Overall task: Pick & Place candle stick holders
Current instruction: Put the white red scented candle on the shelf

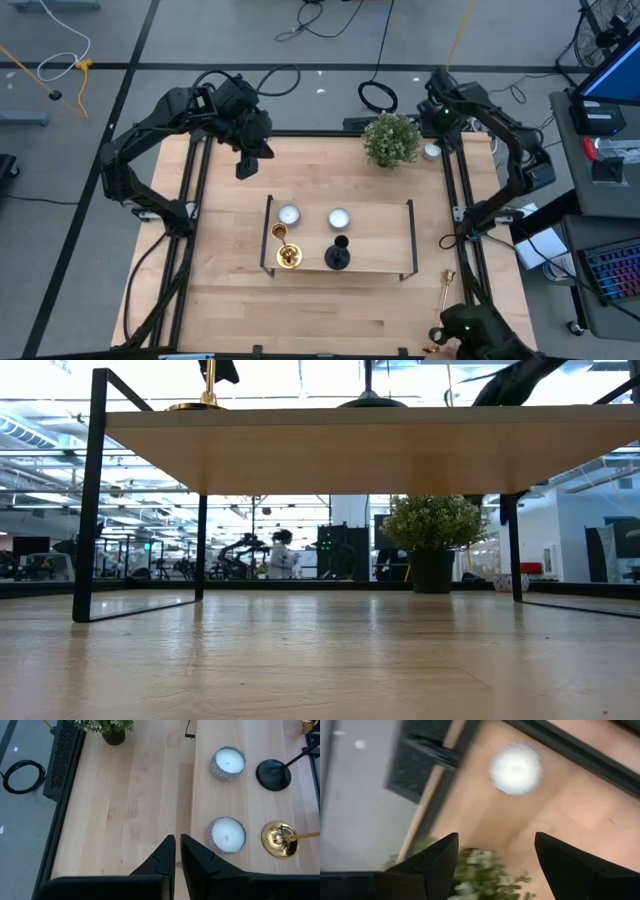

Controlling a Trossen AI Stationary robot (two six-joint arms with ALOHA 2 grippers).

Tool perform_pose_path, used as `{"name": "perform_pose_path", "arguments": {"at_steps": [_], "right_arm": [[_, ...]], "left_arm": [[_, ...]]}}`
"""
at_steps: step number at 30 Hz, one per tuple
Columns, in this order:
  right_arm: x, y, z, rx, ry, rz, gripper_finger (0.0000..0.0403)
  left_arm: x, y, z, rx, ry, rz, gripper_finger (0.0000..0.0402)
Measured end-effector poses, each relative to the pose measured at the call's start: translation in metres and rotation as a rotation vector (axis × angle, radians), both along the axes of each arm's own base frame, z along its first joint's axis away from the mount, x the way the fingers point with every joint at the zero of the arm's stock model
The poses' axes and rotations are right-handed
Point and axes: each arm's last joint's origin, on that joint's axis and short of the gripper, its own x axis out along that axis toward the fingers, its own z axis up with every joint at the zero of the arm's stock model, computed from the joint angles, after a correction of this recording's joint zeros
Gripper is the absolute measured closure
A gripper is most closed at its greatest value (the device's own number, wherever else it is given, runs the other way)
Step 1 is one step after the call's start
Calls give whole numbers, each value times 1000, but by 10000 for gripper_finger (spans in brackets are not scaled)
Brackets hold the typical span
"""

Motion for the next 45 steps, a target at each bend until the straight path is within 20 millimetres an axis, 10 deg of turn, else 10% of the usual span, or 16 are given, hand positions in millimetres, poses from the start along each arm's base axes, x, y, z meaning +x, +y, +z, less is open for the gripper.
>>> {"name": "perform_pose_path", "arguments": {"at_steps": [15,35,45], "right_arm": [[-2,-8,-5,-88,107,-39,145],[6,-31,6,-351,20,320,142],[4,-28,4,-307,43,278,75]], "left_arm": [[-2,-1,2,4,-6,-3,371],[-2,-1,2,-7,-9,12,371],[-4,-2,0,-17,13,11,371]]}}
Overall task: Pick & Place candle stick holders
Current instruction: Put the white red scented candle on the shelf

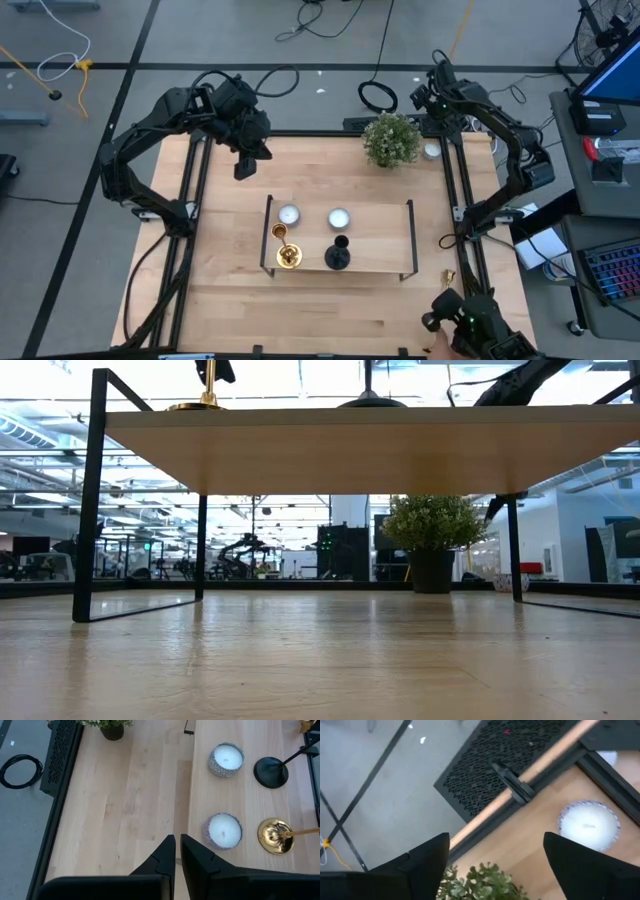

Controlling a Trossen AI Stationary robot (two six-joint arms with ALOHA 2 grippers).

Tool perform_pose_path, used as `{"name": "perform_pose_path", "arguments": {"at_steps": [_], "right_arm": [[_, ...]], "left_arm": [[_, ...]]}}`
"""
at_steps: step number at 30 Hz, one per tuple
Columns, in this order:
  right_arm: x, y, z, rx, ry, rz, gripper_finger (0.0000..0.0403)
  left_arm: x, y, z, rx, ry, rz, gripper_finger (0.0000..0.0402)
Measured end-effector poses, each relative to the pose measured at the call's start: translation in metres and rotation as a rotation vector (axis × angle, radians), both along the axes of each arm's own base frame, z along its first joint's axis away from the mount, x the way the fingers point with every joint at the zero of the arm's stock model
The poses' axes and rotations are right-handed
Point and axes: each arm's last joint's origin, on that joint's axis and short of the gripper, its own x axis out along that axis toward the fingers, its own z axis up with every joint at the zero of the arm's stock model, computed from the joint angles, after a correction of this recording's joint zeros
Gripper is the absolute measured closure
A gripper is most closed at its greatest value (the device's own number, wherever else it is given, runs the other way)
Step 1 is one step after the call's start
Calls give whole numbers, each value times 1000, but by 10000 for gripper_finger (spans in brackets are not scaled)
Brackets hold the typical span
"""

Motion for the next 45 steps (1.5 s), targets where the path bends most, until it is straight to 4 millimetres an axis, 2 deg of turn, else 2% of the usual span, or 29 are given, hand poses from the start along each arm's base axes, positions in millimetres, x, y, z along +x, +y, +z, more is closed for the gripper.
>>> {"name": "perform_pose_path", "arguments": {"at_steps": [6,14,23,29,31,34,39,42,45], "right_arm": [[0,-2,1,-29,28,10,43],[5,-6,4,-126,105,130,45],[18,-14,1,-244,-81,253,44],[26,-20,-5,-350,-383,358,44],[22,-22,-12,-346,-459,304,44],[10,-18,-37,-209,-532,126,44],[5,3,-73,-22,-587,-45,44],[3,16,-85,3,-556,-106,44],[-2,20,-84,-50,-553,-161,44]], "left_arm": [[0,0,0,2,0,-3,371],[0,0,0,6,-1,-6,371],[0,0,0,5,2,-8,371],[-1,0,-1,-3,12,-3,371],[-1,0,-1,-2,13,-5,371],[-1,0,-1,-1,13,-7,371],[-1,0,-1,0,14,-8,371],[-3,-1,0,-2,17,-8,371],[-6,-3,1,0,13,-8,371]]}}
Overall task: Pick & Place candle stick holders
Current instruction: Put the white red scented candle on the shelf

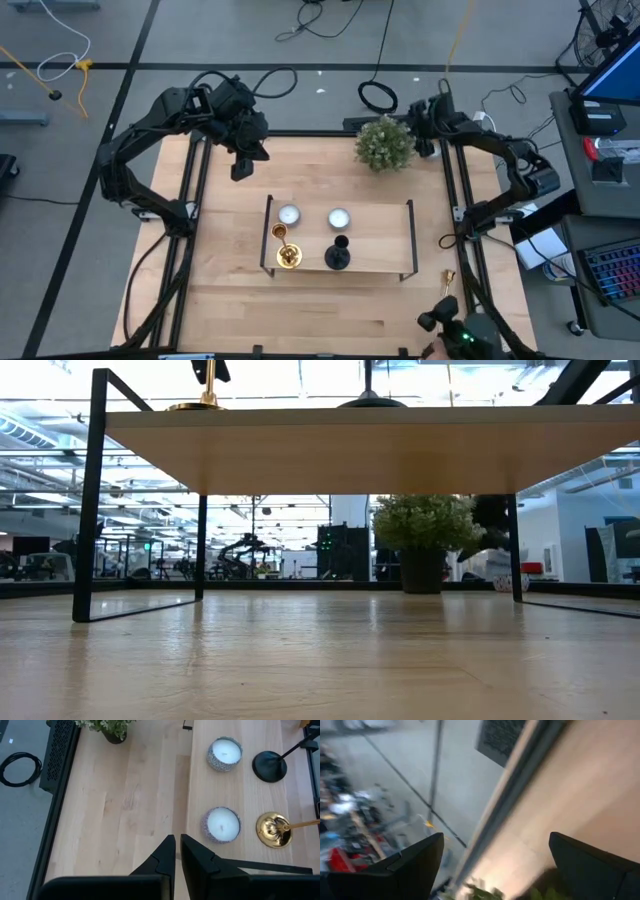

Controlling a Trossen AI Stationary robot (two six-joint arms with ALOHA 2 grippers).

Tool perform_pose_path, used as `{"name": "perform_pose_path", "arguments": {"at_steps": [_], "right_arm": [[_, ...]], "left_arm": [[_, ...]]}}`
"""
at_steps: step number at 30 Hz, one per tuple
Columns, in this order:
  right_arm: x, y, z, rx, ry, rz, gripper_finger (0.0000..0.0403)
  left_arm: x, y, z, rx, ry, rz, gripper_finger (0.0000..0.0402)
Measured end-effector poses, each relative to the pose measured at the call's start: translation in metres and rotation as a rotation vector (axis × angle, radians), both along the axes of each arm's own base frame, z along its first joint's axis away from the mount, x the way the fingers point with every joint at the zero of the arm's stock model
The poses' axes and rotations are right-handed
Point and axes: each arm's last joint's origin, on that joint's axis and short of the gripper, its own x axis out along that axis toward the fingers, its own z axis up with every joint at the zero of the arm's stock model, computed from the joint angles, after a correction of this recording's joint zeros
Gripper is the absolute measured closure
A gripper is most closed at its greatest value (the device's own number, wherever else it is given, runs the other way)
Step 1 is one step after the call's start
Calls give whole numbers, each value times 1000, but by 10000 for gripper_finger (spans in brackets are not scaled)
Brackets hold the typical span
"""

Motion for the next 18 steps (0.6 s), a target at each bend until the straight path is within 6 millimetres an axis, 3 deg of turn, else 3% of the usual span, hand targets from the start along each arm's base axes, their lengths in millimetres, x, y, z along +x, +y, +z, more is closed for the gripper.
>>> {"name": "perform_pose_path", "arguments": {"at_steps": [9,18], "right_arm": [[-11,-6,31,-299,-53,-82,44],[-11,-15,79,-696,-299,-255,44]], "left_arm": [[0,1,-2,6,-14,3,371],[2,2,0,17,-36,-4,371]]}}
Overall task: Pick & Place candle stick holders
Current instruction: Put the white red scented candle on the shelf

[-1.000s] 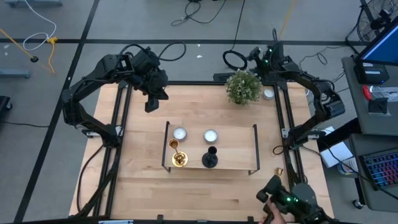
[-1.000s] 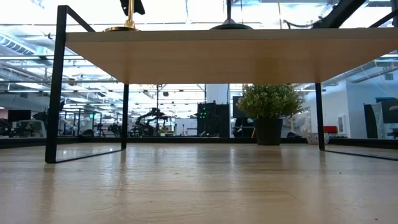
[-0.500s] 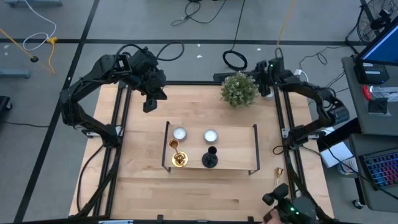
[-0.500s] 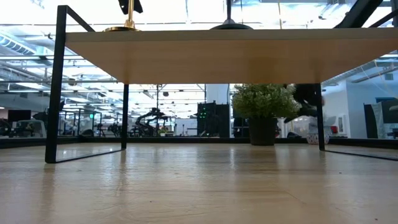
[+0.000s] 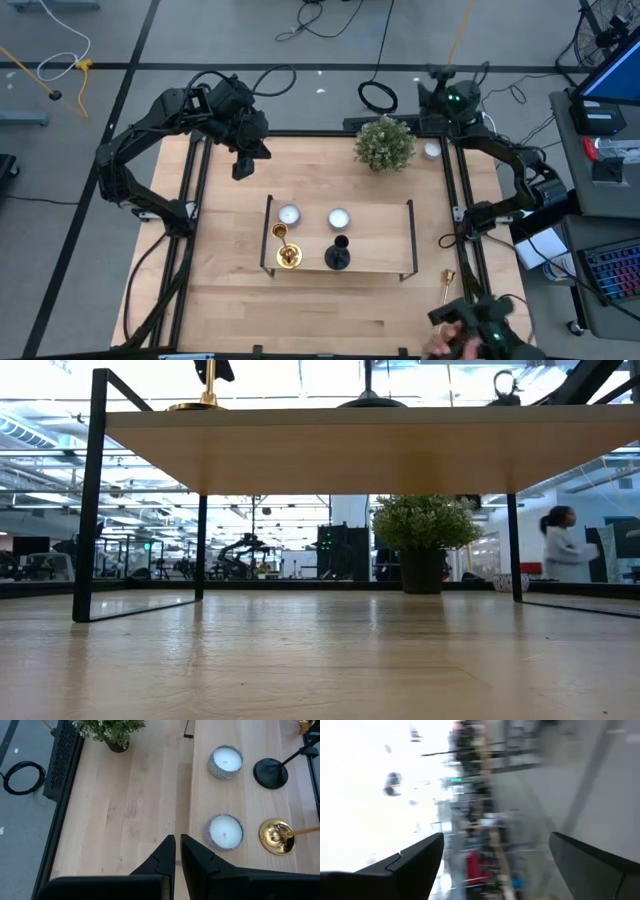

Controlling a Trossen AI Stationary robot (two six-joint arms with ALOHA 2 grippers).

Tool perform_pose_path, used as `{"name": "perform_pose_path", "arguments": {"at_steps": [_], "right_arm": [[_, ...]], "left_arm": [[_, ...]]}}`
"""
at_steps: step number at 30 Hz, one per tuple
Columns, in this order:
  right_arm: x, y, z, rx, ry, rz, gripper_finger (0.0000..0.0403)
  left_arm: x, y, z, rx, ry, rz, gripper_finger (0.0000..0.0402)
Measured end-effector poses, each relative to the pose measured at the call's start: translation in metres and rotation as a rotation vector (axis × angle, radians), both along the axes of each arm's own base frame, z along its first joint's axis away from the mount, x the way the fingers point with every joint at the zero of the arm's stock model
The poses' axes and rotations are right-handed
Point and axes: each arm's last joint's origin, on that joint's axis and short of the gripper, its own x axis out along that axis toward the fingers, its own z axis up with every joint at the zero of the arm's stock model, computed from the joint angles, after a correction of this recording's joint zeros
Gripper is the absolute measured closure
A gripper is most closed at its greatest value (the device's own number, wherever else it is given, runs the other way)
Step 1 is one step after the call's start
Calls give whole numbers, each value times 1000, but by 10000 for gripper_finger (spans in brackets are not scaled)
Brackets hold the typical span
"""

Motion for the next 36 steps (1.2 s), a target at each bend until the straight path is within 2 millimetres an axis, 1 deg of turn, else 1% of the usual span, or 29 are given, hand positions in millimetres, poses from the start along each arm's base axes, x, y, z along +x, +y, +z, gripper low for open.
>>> {"name": "perform_pose_path", "arguments": {"at_steps": [3,5,6,8,10,13,18,23,25,28,31,34,36], "right_arm": [[-1,1,15,-141,-73,-23,44],[0,3,23,-246,-51,-35,44],[-1,4,26,-278,-38,-53,44],[-1,3,25,-260,-38,-49,44],[-1,1,18,-177,-45,-28,44],[0,1,5,-7,32,-19,44],[3,13,-9,412,224,-12,44],[-6,32,-10,850,324,-16,44],[-13,38,-11,973,389,-20,44],[-22,47,-11,1118,470,-18,44],[-28,58,-13,1243,527,-56,44],[-27,63,-15,1304,547,-94,44],[-24,59,-19,1301,548,-97,44]], "left_arm": [[0,0,0,-3,0,4,371],[0,0,0,-8,0,8,371],[0,0,0,-11,1,11,371],[-1,0,0,-17,6,14,371],[-1,0,-1,-22,8,18,371],[-1,0,-1,-23,8,18,371],[-1,0,-1,-23,8,19,371],[-1,0,0,-22,7,18,371],[0,0,0,-20,4,17,371],[0,0,0,-12,-2,10,371],[1,0,1,-14,-14,-1,371],[1,0,1,-11,-24,-7,371],[1,0,1,-9,-25,-11,371]]}}
